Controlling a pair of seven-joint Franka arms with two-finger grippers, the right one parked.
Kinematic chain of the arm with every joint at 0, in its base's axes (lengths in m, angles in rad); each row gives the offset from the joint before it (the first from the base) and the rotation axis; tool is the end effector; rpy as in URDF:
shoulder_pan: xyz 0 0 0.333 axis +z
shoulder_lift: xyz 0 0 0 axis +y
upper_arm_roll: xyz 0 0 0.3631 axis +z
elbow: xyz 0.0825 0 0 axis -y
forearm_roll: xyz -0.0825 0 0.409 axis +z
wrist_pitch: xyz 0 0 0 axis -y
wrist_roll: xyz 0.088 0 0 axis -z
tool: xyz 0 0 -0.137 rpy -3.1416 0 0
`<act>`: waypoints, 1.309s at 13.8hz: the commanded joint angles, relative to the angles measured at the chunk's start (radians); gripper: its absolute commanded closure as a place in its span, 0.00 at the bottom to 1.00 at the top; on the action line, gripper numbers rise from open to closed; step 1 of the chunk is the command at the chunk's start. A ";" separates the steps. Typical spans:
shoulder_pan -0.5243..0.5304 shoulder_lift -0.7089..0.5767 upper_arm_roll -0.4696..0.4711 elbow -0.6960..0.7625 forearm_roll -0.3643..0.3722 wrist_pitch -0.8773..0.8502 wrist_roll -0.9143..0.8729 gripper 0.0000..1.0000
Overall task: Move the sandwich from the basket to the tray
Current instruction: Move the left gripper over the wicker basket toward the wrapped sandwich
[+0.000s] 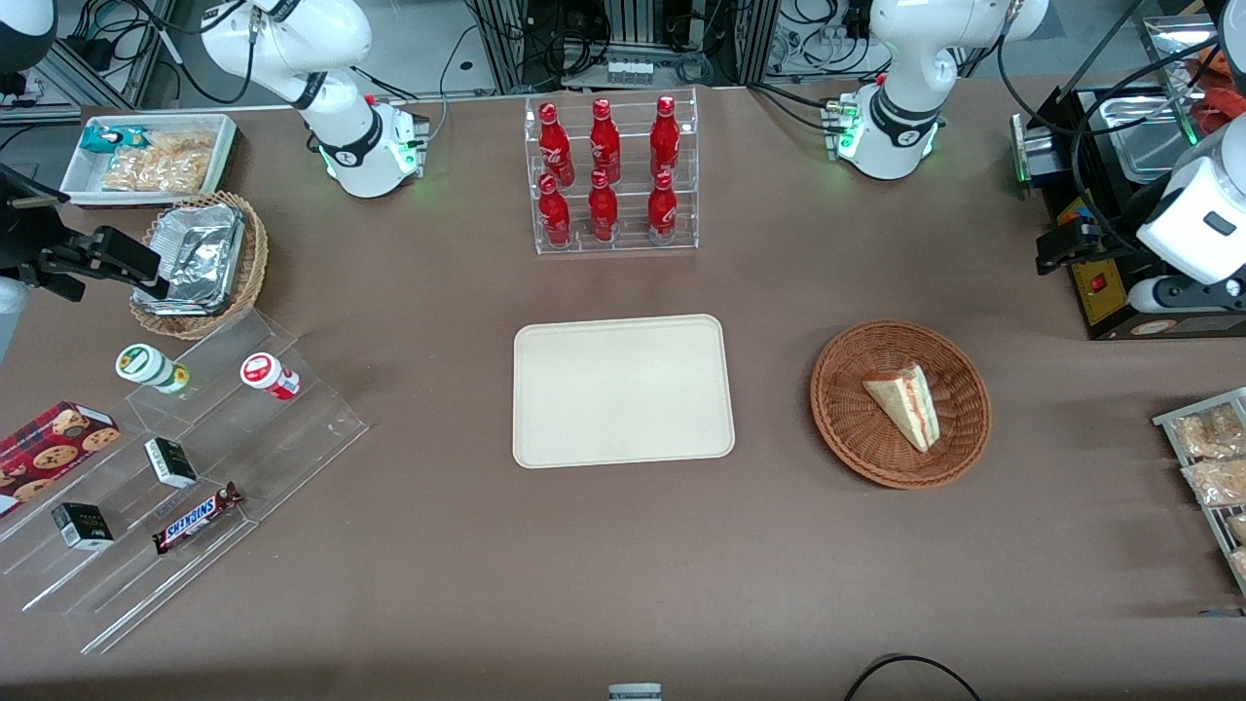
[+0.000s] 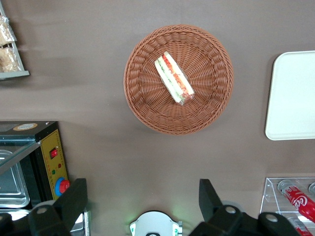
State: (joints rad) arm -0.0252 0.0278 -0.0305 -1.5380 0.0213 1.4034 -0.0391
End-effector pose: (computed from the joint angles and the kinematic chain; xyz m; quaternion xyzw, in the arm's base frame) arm 0.5651 -0.0281 0.6288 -0.9966 0.0074 0.0805 0.0140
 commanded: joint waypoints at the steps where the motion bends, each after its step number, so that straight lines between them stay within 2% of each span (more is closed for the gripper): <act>1: -0.005 0.001 0.000 0.006 -0.012 -0.011 0.024 0.00; 6: -0.004 0.007 0.000 -0.138 -0.012 0.106 0.022 0.00; 14: -0.034 0.015 -0.002 -0.483 -0.011 0.524 -0.002 0.00; 16: -0.041 0.021 -0.002 -0.553 -0.011 0.624 -0.051 0.00; 18: -0.042 0.041 -0.026 -0.582 -0.009 0.687 -0.242 0.00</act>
State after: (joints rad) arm -0.0605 0.0704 -0.0394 -2.0820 0.0192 2.0369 -0.1394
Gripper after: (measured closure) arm 0.000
